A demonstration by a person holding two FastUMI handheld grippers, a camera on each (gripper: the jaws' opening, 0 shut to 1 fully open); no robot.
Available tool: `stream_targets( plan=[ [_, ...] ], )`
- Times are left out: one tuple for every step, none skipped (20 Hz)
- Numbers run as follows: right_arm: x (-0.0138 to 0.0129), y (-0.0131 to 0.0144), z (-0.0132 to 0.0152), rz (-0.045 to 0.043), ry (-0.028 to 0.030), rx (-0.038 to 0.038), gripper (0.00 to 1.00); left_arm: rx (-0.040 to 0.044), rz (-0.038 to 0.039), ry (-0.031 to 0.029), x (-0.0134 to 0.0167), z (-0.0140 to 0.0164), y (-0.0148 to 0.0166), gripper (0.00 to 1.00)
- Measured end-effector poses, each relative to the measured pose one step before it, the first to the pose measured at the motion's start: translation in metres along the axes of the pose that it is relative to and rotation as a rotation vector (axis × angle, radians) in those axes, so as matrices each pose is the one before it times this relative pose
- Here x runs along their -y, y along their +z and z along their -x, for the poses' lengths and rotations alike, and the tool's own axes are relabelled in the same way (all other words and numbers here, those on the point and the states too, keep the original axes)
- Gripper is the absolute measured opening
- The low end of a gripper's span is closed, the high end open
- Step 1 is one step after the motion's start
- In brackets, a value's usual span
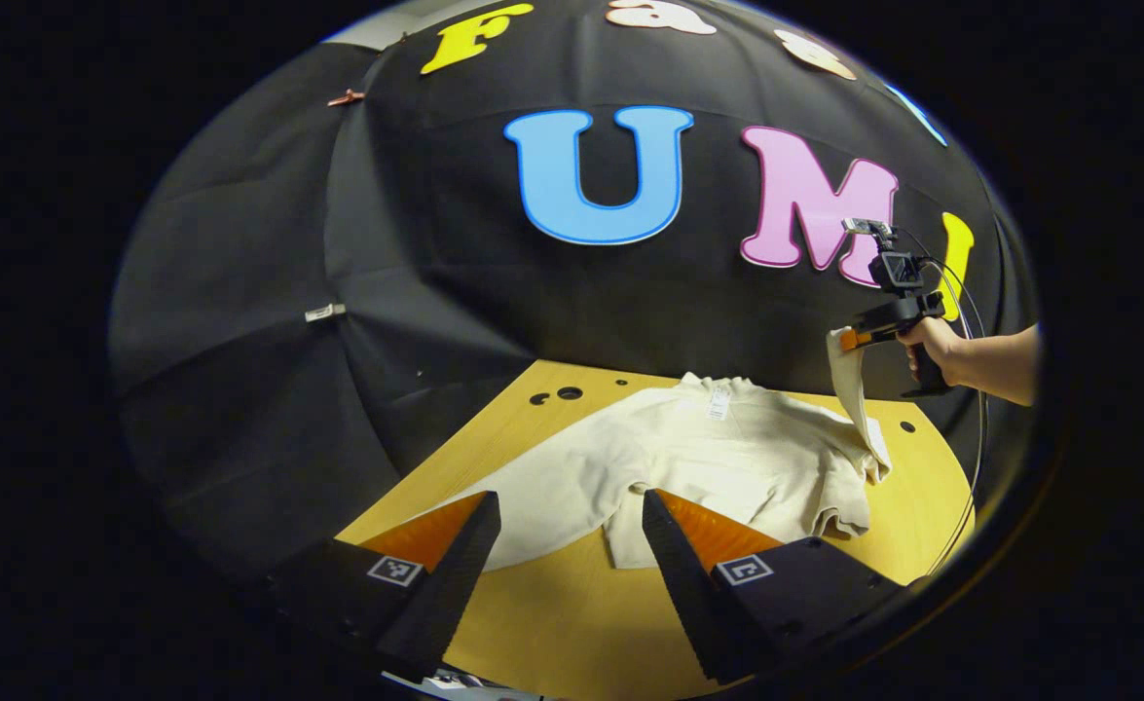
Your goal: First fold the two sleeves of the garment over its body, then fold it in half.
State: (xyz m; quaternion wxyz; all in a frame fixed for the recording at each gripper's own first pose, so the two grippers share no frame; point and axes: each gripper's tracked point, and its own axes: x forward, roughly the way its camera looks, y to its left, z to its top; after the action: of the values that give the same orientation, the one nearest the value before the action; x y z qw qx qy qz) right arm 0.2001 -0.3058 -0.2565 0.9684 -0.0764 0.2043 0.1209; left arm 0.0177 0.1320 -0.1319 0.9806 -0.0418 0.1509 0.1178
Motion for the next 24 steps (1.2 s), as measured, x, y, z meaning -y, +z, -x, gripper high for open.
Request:
stream_targets(
  plan=[
    [0.00192, -0.00240, -0.00053, 0.01233, 0.02404, -0.00241, 0.09, -0.00467, 0.03024, 0.01121, -0.00838, -0.00081, -0.00067, 0.94],
    [-0.00097, -0.00179, -0.00124, 0.00961, 0.02445, -0.00626, 0.09, -0.00305, 0.02603, 0.01294, -0.00844, -0.00089, -0.00014, 0.94],
    [0.00033, -0.00189, -0.00119, 0.00721, 0.02321, -0.00365, 0.09, -0.00030, 0.01829, 0.01527, -0.00879, -0.00176, -0.00054, 0.94],
    [-0.00060, 0.00218, 0.00026, 0.00938, 0.01987, -0.00482, 0.09, 0.00018, 0.01283, 0.01478, -0.00832, -0.00164, -0.00017, 0.94],
    [0.00132, 0.00077, 0.00198, 0.00992, 0.01764, -0.00697, 0.09, -0.00134, 0.01766, 0.01491, -0.00968, -0.00256, -0.00039, 0.95],
    [-0.00108, -0.00002, 0.00014, 0.00754, 0.02328, -0.00513, 0.09, -0.00263, 0.01992, 0.01283, -0.00701, -0.00219, -0.00053, 0.96],
    [0.00036, -0.00075, -0.00028, 0.00485, 0.02580, -0.00299, 0.09, -0.00482, 0.01760, 0.01760, -0.00703, -0.00301, -0.00209, 0.95],
    [-0.00017, -0.00170, -0.00109, 0.00473, 0.02142, 0.00073, 0.09, -0.00563, 0.01458, 0.01704, -0.00696, -0.00261, -0.00083, 0.96],
    [0.00044, 0.00051, 0.00128, 0.00265, 0.02023, 0.00470, 0.09, -0.00674, 0.01220, 0.01197, -0.00600, -0.00142, -0.00358, 0.96],
    [-0.00106, 0.00008, -0.00010, 0.00147, 0.02155, 0.00453, 0.09, -0.00588, 0.00920, 0.00801, -0.00413, -0.00030, -0.00277, 0.96],
    [-0.00203, 0.00135, 0.00188, 0.00264, 0.02188, 0.00186, 0.09, -0.00498, 0.00362, 0.00665, -0.00246, -0.00158, -0.00205, 0.96],
    [-0.00048, 0.00201, 0.00234, 0.00453, 0.01814, -0.00005, 0.09, -0.00618, -0.00252, 0.00541, -0.00184, -0.00132, -0.00141, 0.96],
    [-0.00023, -0.00062, 0.00126, 0.00295, 0.01826, 0.00530, 0.09, -0.00460, -0.00518, 0.00519, -0.00125, -0.00336, -0.00555, 0.96],
    [-0.00016, 0.00060, 0.00071, 0.00377, 0.01496, 0.00598, 0.09, -0.00214, -0.00911, 0.00504, -0.00060, -0.00253, -0.00209, 0.96],
    [0.00101, -0.00201, 0.00141, 0.00370, 0.01051, 0.00060, 0.09, -0.00088, -0.00722, 0.00439, -0.00122, 0.00049, -0.00217, 0.96],
    [0.00061, -0.00180, -0.00002, 0.00893, 0.00508, -0.00598, 0.09, 0.00005, -0.00415, 0.00154, 0.00051, 0.00009, -0.00156, 0.96],
    [0.00289, -0.00615, -0.00134, 0.01588, 0.00112, -0.01499, 0.09, -0.00085, 0.00074, 0.00316, 0.00153, -0.00204, -0.00076, 0.95],
    [-0.00138, -0.00820, -0.00633, 0.01316, 0.00957, -0.02050, 0.12, -0.00465, 0.01050, 0.00360, 0.00034, -0.00079, -0.00063, 0.95],
    [-0.00083, -0.00583, -0.00157, 0.01150, 0.01457, -0.01954, 0.14, -0.00621, 0.02449, -0.00026, 0.00168, -0.00079, -0.00283, 0.95],
    [-0.00642, -0.00181, 0.00484, 0.00016, 0.02321, -0.01173, 0.21, -0.00120, 0.03005, -0.00281, 0.00209, -0.00024, -0.00054, 0.95],
    [-0.00053, -0.00165, 0.00312, -0.01754, 0.02321, 0.00122, 0.25, 0.00175, 0.02450, -0.00241, 0.00299, -0.00298, -0.00109, 0.95],
    [0.00030, -0.00276, -0.00050, -0.01506, 0.01024, 0.00653, 0.40, 0.00004, 0.01515, 0.00269, 0.00075, -0.00314, -0.00117, 0.95],
    [0.00051, -0.00156, -0.00103, -0.00646, 0.00270, 0.00450, 0.37, 0.00046, 0.01059, 0.01250, -0.00358, -0.00348, -0.00177, 1.00],
    [-0.00382, -0.00203, -0.00225, -0.00942, 0.00900, 0.00586, 0.49, 0.00570, 0.01301, 0.01956, -0.00580, -0.00387, -0.00066, 0.96]
  ],
)
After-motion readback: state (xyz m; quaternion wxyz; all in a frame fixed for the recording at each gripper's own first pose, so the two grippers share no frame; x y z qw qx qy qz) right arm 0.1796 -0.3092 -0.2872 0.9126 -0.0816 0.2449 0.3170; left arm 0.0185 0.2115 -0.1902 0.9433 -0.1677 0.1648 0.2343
